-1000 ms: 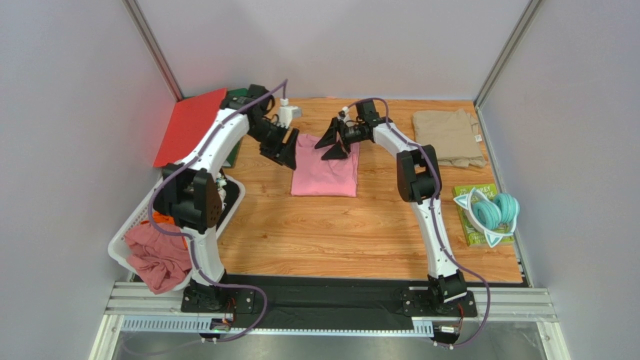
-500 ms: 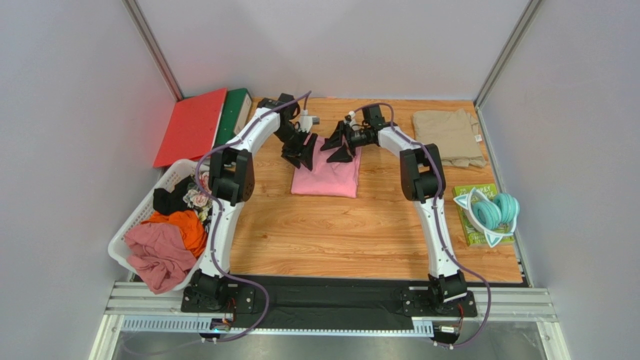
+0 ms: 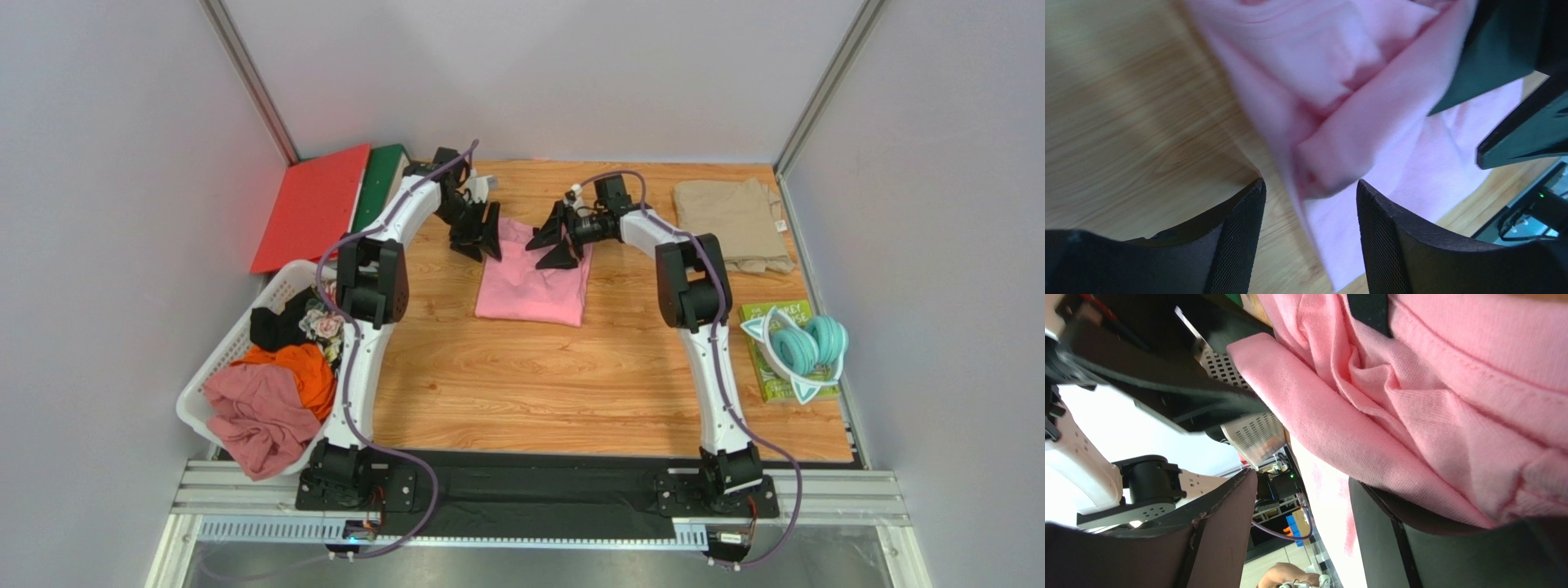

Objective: Fold and stack the t-shirts
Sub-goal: Smooth out wrinkles on the folded tshirt

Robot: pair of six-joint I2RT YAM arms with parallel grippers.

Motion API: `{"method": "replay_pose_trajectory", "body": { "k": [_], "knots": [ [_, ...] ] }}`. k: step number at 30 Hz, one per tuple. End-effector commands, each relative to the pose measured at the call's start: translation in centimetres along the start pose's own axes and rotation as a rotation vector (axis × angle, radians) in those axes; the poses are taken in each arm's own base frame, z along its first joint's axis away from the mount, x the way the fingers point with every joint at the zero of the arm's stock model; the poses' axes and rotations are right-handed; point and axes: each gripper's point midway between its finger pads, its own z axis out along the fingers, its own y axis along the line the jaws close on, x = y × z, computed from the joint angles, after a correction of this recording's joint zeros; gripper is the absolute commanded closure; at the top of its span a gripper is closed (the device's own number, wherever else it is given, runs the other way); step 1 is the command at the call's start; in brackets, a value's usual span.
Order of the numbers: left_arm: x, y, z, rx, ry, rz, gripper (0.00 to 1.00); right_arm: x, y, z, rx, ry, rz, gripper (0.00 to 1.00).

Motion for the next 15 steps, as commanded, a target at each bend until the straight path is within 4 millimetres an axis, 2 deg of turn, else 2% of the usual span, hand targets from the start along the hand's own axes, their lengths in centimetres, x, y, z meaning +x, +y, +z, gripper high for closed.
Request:
{"method": "replay_pose_trajectory", "body": {
  "k": [1,5,7,8,9,11,12,13,14,15],
  "knots": [
    [1.7,2.4,0.9,-0.087,0.071,-0.034,0.37,0.9,-0.7,-1.5,0.046,-0.015,0.025,0.36],
    [3.5,2.7,0.6,-0.128,0.126,0.064,0.37,2.9,-1.9,-2.2,0.102,-0.009,0.023,0.36],
    [4.0,1.4,-0.5,-0.11,0.121,0.096,0.38,3.1,-2.2,-2.7,0.129,-0.017,0.011,0.36],
    [4.1,0.9,-1.0,-0.094,0.112,0.106,0.38,2.8,-1.7,-3.1,0.142,-0.035,-0.002,0.35],
    [4.1,-0.6,-2.5,-0.053,0.089,0.137,0.38,2.5,-1.3,-3.6,0.141,-0.05,-0.007,0.35],
    [4.0,-2.0,-4.4,-0.011,0.063,0.17,0.38,2.1,0.6,-4.5,0.139,-0.08,-0.023,0.35],
    [4.2,-3.7,-6.4,0.031,0.04,0.206,0.38,2.2,1.3,-4.9,0.148,-0.088,-0.018,0.35],
    [4.2,-4.5,-7.5,0.052,0.027,0.221,0.38,2.4,2.2,-5.2,0.147,-0.095,-0.017,0.35],
    [4.2,-4.9,-8.9,0.072,0.003,0.225,0.38,2.8,4.1,-6.0,0.143,-0.119,-0.042,0.35],
    [4.3,-6.4,-11.0,0.11,-0.039,0.251,0.38,3.4,4.8,-5.8,0.138,-0.119,-0.055,0.35]
  ]
}}
